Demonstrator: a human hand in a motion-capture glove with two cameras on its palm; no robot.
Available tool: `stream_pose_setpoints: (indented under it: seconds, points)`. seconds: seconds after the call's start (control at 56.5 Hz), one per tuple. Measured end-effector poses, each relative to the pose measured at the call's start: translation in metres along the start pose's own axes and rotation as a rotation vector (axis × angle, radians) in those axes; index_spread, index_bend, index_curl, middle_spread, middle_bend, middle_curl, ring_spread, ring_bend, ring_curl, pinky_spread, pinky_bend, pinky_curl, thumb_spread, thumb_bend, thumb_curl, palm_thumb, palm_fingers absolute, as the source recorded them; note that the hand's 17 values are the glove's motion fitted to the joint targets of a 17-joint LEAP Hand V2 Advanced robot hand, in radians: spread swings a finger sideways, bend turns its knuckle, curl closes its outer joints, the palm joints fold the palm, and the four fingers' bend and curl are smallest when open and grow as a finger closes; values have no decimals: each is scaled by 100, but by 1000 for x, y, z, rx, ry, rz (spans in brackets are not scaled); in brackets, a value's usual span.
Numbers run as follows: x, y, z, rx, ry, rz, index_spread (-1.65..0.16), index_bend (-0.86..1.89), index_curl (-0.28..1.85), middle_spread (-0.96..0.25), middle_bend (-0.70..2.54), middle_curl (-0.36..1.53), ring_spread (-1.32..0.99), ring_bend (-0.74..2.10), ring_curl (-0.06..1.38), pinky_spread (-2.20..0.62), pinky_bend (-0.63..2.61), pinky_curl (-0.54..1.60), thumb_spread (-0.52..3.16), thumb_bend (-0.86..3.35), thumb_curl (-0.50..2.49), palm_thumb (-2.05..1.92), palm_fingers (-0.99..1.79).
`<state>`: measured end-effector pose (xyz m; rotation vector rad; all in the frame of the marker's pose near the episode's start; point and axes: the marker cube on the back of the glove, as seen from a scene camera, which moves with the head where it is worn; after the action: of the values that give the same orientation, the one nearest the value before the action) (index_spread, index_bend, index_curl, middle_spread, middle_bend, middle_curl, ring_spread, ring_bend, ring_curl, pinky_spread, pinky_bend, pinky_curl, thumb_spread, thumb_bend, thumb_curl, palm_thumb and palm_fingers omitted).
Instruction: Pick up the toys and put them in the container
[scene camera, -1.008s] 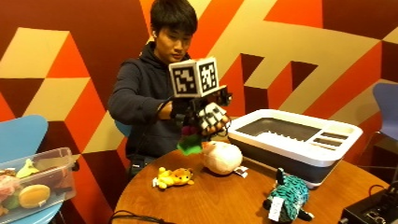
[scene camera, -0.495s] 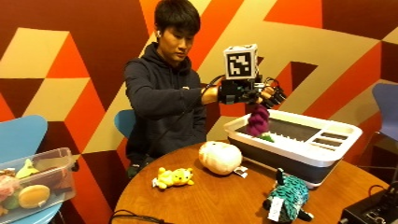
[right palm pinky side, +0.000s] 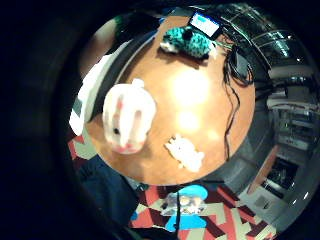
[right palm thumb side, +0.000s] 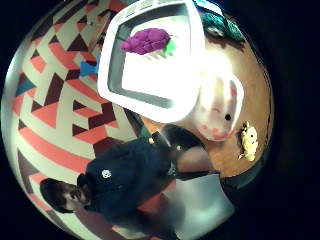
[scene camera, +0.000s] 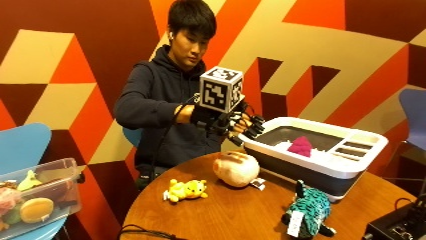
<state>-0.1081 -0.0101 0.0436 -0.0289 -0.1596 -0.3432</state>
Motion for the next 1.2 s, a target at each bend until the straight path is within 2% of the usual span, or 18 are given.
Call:
stream_pose_setpoints:
  seconds: [0.442,0.584,0.708,0.849,0.92,1.044,1.15,1.203]
  points:
    - [19,-5,86,-172,-19,5,-19,9,23,4,13,33,-8,15,31,1,68,39,122,-2,39,18,-27]
    - [30,-1,87,-174,-66,31,-21,14,24,3,13,30,-8,16,30,1,66,38,128,1,38,24,-19]
    - [44,4,80,-182,3,102,-18,19,29,3,13,28,-8,15,28,1,65,37,138,10,42,39,-14]
    - [51,8,84,-205,93,137,-18,5,25,2,15,28,-6,17,28,2,74,39,152,19,48,50,-21]
    - [50,6,91,-192,96,137,-20,5,23,1,13,27,-5,15,26,2,80,40,157,21,50,51,-28]
    - [50,-3,100,-93,113,131,-22,10,22,0,11,25,-3,11,23,3,86,41,145,9,43,37,-29]
    - [54,-11,99,-20,133,135,-24,11,22,-1,12,23,-1,21,24,3,102,44,142,7,42,38,-8]
    - [58,-15,97,19,127,125,-24,11,21,-2,14,23,-1,35,28,0,107,45,144,11,43,44,9]
